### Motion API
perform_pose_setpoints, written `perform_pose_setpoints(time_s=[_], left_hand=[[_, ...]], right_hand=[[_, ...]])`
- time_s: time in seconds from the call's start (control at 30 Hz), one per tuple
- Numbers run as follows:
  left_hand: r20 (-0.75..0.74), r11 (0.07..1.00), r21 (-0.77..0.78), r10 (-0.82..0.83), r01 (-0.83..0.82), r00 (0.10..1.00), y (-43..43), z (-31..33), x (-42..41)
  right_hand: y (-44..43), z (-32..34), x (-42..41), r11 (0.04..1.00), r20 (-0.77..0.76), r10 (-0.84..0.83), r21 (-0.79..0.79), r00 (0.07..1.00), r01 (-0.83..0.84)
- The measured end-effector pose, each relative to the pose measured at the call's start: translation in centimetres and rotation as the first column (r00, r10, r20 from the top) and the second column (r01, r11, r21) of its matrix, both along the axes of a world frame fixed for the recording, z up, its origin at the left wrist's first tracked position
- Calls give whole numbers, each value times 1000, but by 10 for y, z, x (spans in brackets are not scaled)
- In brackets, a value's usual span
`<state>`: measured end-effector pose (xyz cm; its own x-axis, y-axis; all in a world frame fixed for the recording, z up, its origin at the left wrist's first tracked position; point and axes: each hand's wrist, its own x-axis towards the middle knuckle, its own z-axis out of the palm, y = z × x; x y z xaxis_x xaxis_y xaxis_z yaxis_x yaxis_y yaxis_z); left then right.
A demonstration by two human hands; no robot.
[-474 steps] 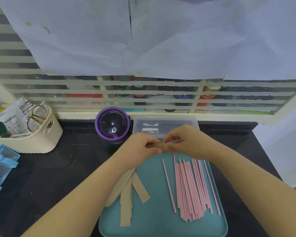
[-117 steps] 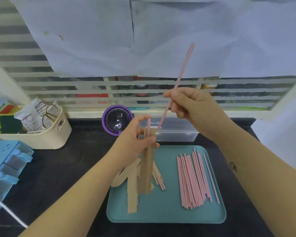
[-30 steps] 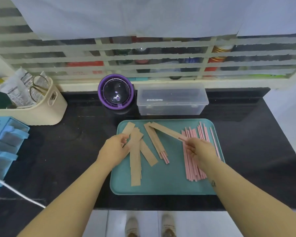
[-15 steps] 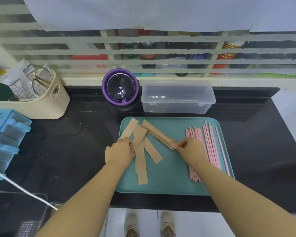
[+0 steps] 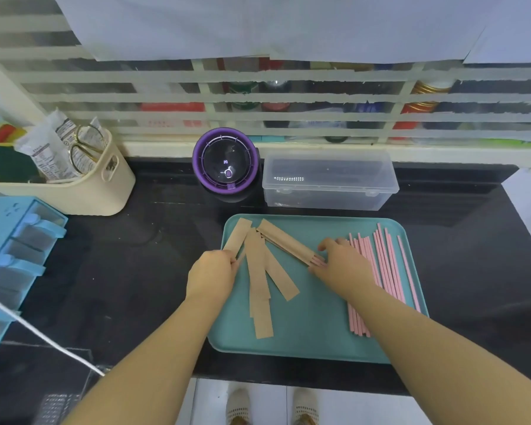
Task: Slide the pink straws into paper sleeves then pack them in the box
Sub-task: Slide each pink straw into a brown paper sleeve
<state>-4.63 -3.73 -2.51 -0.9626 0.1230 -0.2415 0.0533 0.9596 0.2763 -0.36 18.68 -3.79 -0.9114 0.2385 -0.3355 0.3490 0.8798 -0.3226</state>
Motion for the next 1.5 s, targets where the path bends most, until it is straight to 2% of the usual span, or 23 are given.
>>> perform_pose_setpoints(time_s=[0.07, 0.17, 0.27, 0.33, 0.43, 0.5, 0.57, 0.67, 0.7, 0.77, 0.9, 1.07, 1.23, 1.37, 1.43, 1.5], left_hand=[[-1, 999, 24, 36, -36, 999, -2, 1, -2], [-4, 989, 117, 95, -94, 995, -5, 4, -5], [20, 947, 288, 141, -140, 990, -7, 12, -7], [94, 878, 421, 206, -226, 974, -6, 20, -7], [313, 692, 622, 210, -367, 926, -4, 34, -7], [459, 497, 732, 146, -466, 876, -3, 46, -4], [537, 320, 784, 79, -531, 840, 1, 59, -3], [559, 135, 822, 2, -554, 829, 13, 82, -2], [552, 84, 832, -24, -548, 834, 17, 91, -1], [523, -13, 851, -73, -526, 849, 27, 111, 1], [460, -157, 863, -152, -481, 875, 39, 146, 3], [457, -260, 838, -149, -480, 877, 43, 164, 12], [470, -240, 839, -135, -489, 872, 47, 169, 13], [538, -235, 802, -115, -549, 835, 52, 169, 12], [587, -190, 778, -119, -598, 801, 53, 169, 12], [635, -143, 744, -152, -652, 758, 55, 170, 13]], right_hand=[[-3, -4, -3, 999, 18, 37, 15, 999, -37], [-6, -8, -6, 1000, 14, -4, -9, 1000, 4], [-10, -11, -6, 993, 13, -80, -82, 997, 81], [-14, -11, -4, 981, 23, -116, -154, 993, 119], [-17, -4, -2, 967, 20, -133, -218, 991, 134], [-18, 10, -2, 947, -41, -162, -286, 986, 144], [-20, 36, -2, 898, -83, -169, -424, 982, 119], [-24, 84, 0, 709, -24, -56, -705, 998, 23], [-26, 100, 1, 666, -14, -9, -746, 1000, -5], [-29, 126, 1, 650, -51, 39, -757, 998, -64], [-28, 164, -5, 636, -186, -41, -763, 982, -118], [-19, 188, -7, 577, -227, -157, -811, 961, -97], [-14, 194, -6, 555, -198, -241, -832, 950, -32], [-11, 195, -7, 491, -161, -271, -871, 949, -7], [-8, 195, -7, 557, -230, -266, -829, 936, -45], [-5, 196, -7, 727, -382, -211, -676, 900, -116]])
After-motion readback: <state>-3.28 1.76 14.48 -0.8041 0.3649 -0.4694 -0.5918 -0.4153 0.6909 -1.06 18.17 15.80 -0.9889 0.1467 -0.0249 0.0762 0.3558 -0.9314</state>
